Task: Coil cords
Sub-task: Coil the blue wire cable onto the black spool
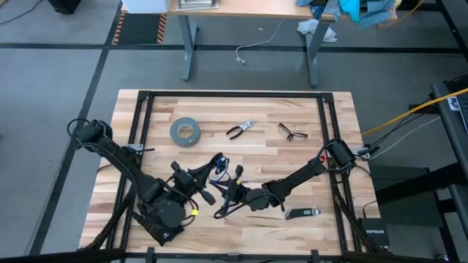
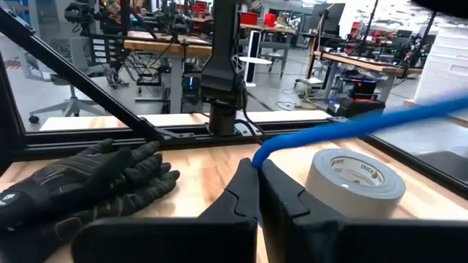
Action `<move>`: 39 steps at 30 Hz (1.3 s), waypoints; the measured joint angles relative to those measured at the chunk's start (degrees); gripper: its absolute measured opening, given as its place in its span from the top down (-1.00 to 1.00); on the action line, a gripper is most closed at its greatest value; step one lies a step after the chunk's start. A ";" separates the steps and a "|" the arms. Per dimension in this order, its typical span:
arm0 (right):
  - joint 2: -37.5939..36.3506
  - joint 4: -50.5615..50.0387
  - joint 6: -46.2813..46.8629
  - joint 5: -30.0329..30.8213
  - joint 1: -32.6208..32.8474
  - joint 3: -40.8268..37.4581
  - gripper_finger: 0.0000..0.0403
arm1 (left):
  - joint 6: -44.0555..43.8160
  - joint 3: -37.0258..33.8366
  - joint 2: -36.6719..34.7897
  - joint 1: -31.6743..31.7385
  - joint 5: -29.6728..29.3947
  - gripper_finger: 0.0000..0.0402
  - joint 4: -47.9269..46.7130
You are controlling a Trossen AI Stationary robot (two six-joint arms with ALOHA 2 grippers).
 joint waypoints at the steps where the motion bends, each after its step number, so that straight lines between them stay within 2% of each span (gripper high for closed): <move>1: 0.00 -0.88 0.16 -0.06 0.04 0.50 1.00 | 0.18 -0.01 0.47 0.20 0.03 1.00 -0.14; 5: 0.00 -6.64 1.61 -0.55 0.54 3.10 1.00 | 0.53 -0.02 0.85 0.48 -0.02 1.00 -0.05; 15: -0.04 -19.73 3.97 -0.60 2.77 8.52 1.00 | 9.46 -0.02 0.85 -1.55 0.02 1.00 -0.17; 19: -0.54 -26.09 4.78 -2.41 3.06 11.07 1.00 | 12.47 -0.02 0.85 -2.54 0.01 1.00 -0.30; 29: -4.81 -46.55 7.20 -14.06 2.98 15.24 0.98 | 13.69 0.02 0.85 -4.51 0.04 1.00 -2.79; 33: -6.76 -53.83 7.32 -18.44 2.98 15.30 0.85 | 14.36 0.02 0.85 -4.88 0.03 1.00 -3.15; 39: -11.58 -67.58 9.66 -27.10 2.98 15.30 0.38 | 16.48 0.02 0.85 -5.54 0.00 1.00 -3.05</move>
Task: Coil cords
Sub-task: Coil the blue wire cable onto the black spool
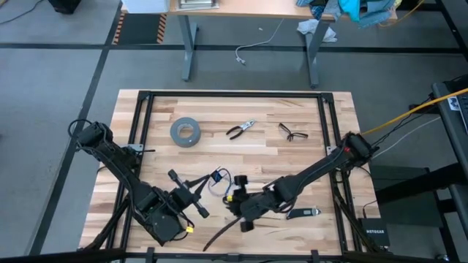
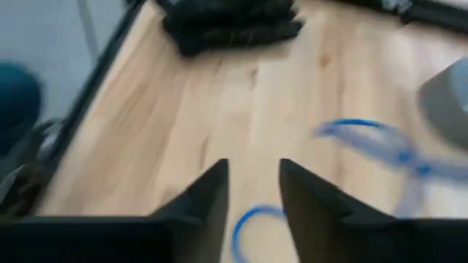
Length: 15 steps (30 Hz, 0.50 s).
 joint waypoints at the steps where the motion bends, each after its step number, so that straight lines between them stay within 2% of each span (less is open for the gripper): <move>1: -0.75 -1.89 0.67 -1.78 0.00 0.00 0.30 | -0.02 -0.02 0.00 -0.08 0.02 1.00 0.02; 5: -3.72 -7.37 2.19 -5.96 0.07 0.00 0.02 | -0.16 -0.02 -0.02 -0.08 0.00 1.00 0.04; 8: -6.46 -9.27 1.30 -4.53 0.56 0.00 -0.07 | -0.14 -0.02 -0.02 -0.15 0.00 1.00 0.26; 10: -8.19 -9.08 -0.95 -0.01 1.27 0.00 -0.07 | -0.21 -0.02 -0.02 -0.17 0.00 1.00 0.26; 15: -10.40 -2.55 -5.98 17.01 3.57 0.00 0.04 | -1.67 -0.02 -0.02 -0.12 0.00 1.00 0.26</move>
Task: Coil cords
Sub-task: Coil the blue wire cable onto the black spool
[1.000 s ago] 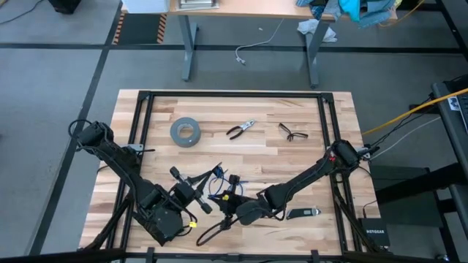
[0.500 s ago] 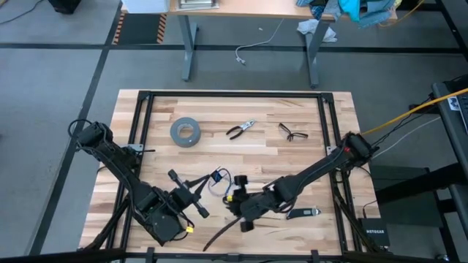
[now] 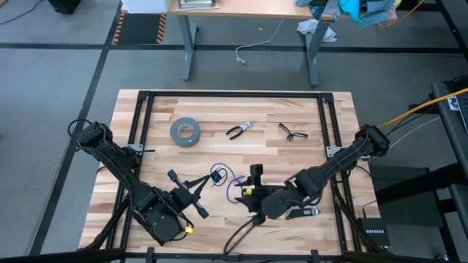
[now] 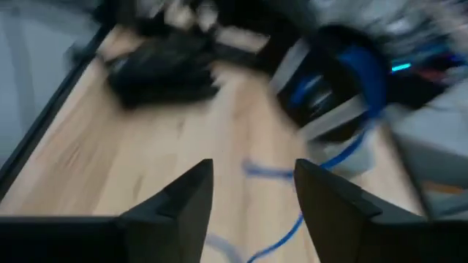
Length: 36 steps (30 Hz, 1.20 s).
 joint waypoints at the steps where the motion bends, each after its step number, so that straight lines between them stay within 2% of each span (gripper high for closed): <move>1: 0.34 2.31 0.03 2.75 0.35 -0.17 0.07 | -0.88 0.00 0.00 0.22 0.00 1.00 0.00; 8: 5.76 12.94 -2.52 10.25 0.12 -1.67 0.30 | -7.31 0.00 -0.04 1.38 0.01 1.00 -0.24; 15: 7.88 18.00 -4.24 18.38 0.22 -1.66 0.35 | -8.33 -0.02 -0.07 1.16 0.00 1.00 -0.24; 23: 7.84 23.08 -6.89 18.66 0.17 -1.62 0.34 | -9.27 -0.02 -0.07 1.35 0.00 1.00 -0.27; 36: 8.06 24.05 -7.63 16.49 -1.25 -1.62 0.34 | -10.13 -0.02 -0.07 1.35 0.02 1.00 -0.28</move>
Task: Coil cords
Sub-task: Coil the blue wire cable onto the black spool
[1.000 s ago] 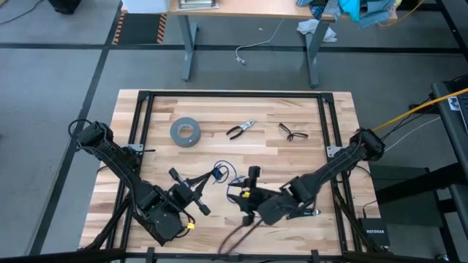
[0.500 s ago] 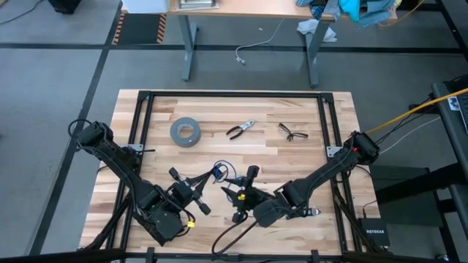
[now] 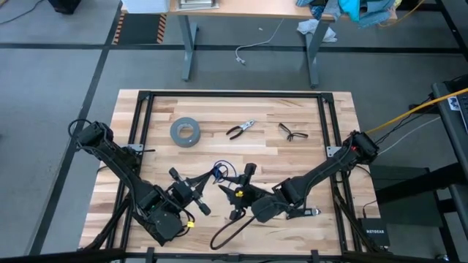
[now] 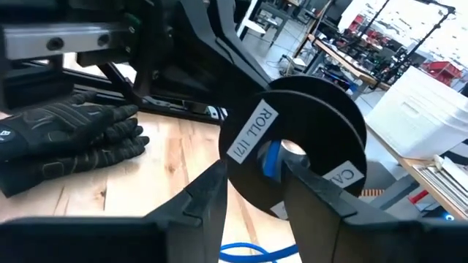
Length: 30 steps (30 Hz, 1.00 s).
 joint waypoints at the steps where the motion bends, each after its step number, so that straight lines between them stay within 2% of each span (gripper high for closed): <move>1: 0.00 -0.06 0.18 -0.04 -0.22 0.00 0.34 | 0.02 0.00 0.00 0.00 0.00 1.00 0.02; 20: 0.02 -0.11 0.35 -0.50 -1.05 0.00 0.36 | -0.26 0.00 0.00 0.00 1.23 1.00 0.04; 30: 0.04 -0.17 0.72 -3.02 -1.95 -0.35 0.76 | -0.28 0.00 0.00 -0.02 1.27 1.00 0.00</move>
